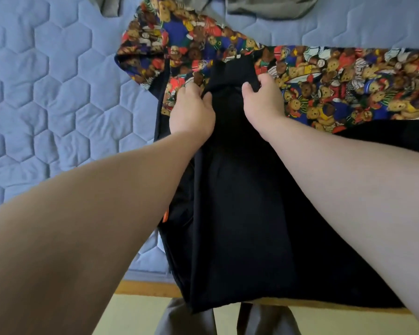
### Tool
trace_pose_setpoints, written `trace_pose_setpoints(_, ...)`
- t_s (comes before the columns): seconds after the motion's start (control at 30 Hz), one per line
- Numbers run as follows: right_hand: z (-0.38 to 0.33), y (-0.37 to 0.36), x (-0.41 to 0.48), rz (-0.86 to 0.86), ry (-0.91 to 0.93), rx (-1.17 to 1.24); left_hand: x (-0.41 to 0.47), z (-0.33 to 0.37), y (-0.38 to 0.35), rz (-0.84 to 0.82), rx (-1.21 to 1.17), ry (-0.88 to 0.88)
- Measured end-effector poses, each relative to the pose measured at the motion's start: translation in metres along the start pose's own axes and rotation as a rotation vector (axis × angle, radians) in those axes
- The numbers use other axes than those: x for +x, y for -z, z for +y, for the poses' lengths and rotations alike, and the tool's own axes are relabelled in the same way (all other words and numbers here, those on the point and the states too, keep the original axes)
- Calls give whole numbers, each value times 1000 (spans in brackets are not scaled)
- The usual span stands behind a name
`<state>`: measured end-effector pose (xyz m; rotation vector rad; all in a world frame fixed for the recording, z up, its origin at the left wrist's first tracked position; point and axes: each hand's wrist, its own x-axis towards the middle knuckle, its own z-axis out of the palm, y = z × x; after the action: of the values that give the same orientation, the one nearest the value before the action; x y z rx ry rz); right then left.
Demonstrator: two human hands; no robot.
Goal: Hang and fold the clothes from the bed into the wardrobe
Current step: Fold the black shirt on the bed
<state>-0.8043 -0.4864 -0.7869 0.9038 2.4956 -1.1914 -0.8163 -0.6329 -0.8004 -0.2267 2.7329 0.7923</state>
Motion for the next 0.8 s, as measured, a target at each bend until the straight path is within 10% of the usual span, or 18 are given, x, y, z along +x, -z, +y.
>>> trace_pose_setpoints(0.17, 5, -7, 2, 186, 2, -499, 11, -15, 4, -178, 0, 83)
trace_pose_setpoints(0.37, -4, -31, -26, 129, 363, -463, 53, 4, 46, 364, -167, 164)
trace_pose_setpoints(0.5, 0, -47, -37, -72, 369, -675, 97, 16, 74, 188, -45, 216)
trace_pose_setpoints(0.8, 6, -53, -41, -430, 149, -591, 117, 64, 98, -228, -651, 378)
